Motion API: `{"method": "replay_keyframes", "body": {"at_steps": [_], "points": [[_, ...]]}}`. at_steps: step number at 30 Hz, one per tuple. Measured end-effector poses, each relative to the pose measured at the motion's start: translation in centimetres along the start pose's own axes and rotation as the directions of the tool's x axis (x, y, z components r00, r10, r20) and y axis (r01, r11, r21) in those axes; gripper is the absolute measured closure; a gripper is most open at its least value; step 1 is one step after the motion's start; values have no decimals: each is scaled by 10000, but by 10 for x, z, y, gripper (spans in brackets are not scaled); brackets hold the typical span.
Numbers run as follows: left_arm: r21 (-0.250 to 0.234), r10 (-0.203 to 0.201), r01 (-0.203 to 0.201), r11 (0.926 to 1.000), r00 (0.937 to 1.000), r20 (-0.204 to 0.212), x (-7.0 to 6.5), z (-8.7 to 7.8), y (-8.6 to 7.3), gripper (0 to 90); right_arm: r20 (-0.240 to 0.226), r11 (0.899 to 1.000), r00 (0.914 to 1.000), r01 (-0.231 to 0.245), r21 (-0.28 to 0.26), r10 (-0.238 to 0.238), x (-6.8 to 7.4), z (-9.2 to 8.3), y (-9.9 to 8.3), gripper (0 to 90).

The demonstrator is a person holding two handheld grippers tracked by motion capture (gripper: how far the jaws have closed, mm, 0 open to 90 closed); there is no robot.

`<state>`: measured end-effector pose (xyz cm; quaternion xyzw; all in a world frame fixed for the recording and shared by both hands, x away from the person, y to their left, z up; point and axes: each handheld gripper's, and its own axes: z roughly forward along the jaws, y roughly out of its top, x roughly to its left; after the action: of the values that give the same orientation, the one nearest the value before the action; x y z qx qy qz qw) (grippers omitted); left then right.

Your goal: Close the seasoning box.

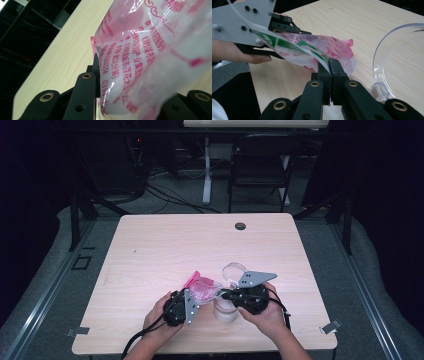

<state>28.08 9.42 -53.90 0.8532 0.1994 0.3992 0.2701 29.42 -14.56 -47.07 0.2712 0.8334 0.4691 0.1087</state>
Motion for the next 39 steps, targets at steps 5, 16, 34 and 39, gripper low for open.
{"method": "replay_keyframes", "body": {"at_steps": [5, 16, 34, 39], "points": [[88, -448, 445, 9990, 9985, 323, 3, 4, -5, 742, -71, 10000, 10000, -5, -60, 4, -1, -2, 0, 870], [174, -971, 960, 9952, 9919, 818, 3, 9, -9, 745, -317, 9992, 9993, -208, -336, 197, -1, -2, 1, 739], [575, -1853, 1782, 9823, 9691, 1627, 7, 19, -19, 745, -388, 9983, 9987, -360, -462, 342, -3, -4, 1, 637], [651, -2162, 2075, 9761, 9584, 1865, 9, 22, -21, 745, -354, 9974, 9985, -434, -570, 415, -5, -5, 1, 616]]}}
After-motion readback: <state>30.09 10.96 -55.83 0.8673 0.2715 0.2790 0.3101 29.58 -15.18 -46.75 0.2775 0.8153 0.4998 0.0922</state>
